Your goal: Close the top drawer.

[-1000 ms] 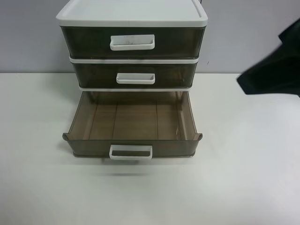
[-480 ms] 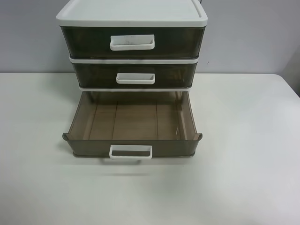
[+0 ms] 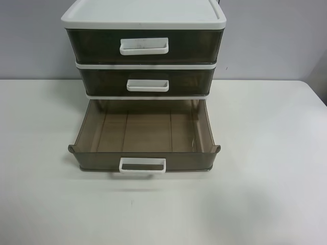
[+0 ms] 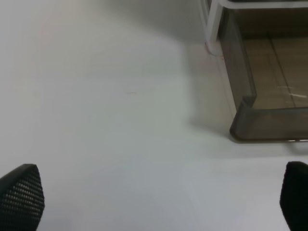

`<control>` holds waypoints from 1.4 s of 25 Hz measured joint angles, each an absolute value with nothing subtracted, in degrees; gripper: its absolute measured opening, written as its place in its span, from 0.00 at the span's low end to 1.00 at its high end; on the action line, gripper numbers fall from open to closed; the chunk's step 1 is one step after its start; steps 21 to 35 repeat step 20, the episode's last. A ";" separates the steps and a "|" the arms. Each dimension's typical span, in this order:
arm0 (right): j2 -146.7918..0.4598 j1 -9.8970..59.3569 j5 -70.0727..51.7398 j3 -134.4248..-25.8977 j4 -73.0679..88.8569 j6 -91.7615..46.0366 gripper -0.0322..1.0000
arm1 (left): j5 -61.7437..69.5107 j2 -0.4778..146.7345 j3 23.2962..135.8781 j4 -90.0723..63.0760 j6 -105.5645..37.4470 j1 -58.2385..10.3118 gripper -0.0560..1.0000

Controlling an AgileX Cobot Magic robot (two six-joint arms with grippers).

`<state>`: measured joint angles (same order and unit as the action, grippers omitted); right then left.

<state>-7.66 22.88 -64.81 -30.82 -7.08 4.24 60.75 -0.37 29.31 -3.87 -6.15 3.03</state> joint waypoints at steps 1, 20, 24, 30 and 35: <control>-5.79 20.02 -63.88 -30.53 -7.08 4.12 0.98 | 60.75 -0.37 29.31 -3.87 -6.15 3.03 0.99; 0.13 9.62 -61.52 -28.94 -4.42 0.64 0.98 | 60.75 -0.37 29.31 -3.87 -6.15 3.03 0.99; 0.13 9.62 -61.52 -28.94 -4.42 0.64 0.98 | 60.75 -0.37 29.31 -3.87 -6.15 3.03 0.99; 0.13 9.62 -61.52 -28.94 -4.42 0.64 0.98 | 60.75 -0.37 29.31 -3.87 -6.15 3.03 0.99; 0.13 9.62 -61.52 -28.94 -4.42 0.64 0.98 | 60.75 -0.37 29.31 -3.87 -6.15 3.03 0.99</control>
